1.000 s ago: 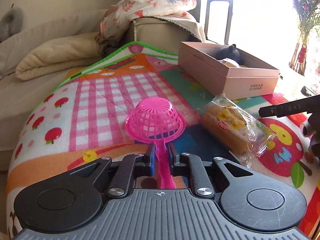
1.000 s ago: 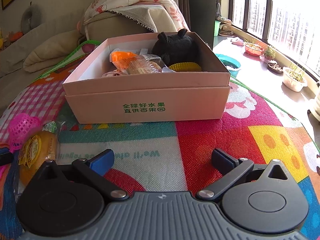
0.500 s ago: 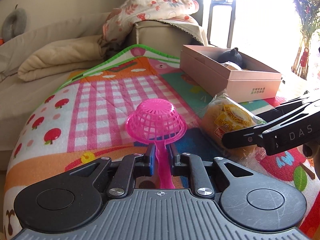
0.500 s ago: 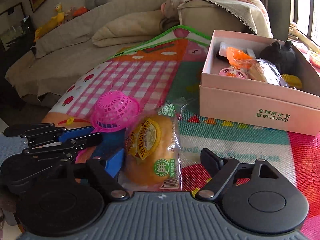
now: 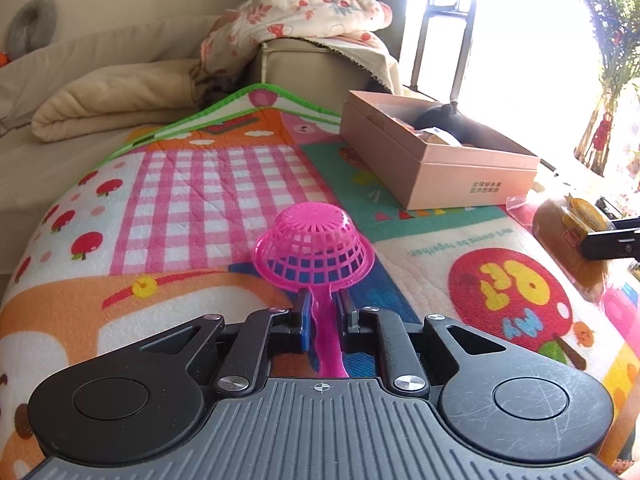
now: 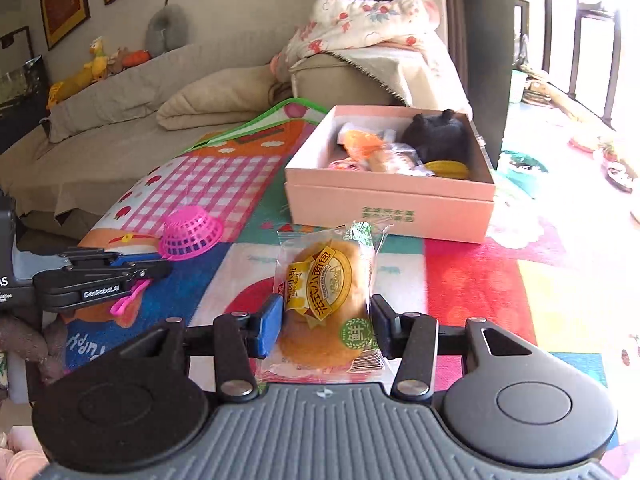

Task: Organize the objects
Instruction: 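Grasp the bagged bun with the right tool while the left tool lifts the strainer, then drop the strainer into the pink box with the left tool while the right tool carries the bun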

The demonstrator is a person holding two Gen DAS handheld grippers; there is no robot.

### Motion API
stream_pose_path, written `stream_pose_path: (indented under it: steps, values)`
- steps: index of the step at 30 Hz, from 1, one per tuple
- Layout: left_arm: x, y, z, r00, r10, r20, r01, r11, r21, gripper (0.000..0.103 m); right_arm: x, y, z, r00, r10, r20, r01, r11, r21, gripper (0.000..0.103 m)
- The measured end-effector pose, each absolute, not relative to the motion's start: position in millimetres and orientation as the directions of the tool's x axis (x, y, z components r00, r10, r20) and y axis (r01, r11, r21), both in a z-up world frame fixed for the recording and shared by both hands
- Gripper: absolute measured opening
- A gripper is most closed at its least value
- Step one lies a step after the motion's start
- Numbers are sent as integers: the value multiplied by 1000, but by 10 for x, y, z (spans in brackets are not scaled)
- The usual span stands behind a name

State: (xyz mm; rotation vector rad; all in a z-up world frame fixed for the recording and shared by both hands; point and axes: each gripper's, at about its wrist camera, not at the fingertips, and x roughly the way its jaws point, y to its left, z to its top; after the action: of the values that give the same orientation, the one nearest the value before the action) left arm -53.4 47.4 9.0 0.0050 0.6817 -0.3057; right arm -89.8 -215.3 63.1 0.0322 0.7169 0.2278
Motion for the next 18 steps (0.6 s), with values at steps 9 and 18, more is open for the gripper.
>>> stream_pose_path:
  steps: [9,18]
  values:
    - [-220,114,1077,763,-426,-487,386,903,-187,15,-1127,-2595,838,838,163,-521,-112,985,128,47]
    - [783,-729,1412,786,-529,-320,451,845,-288,16,-1016,-2654,684,823,155,-547,-84,985,153,47]
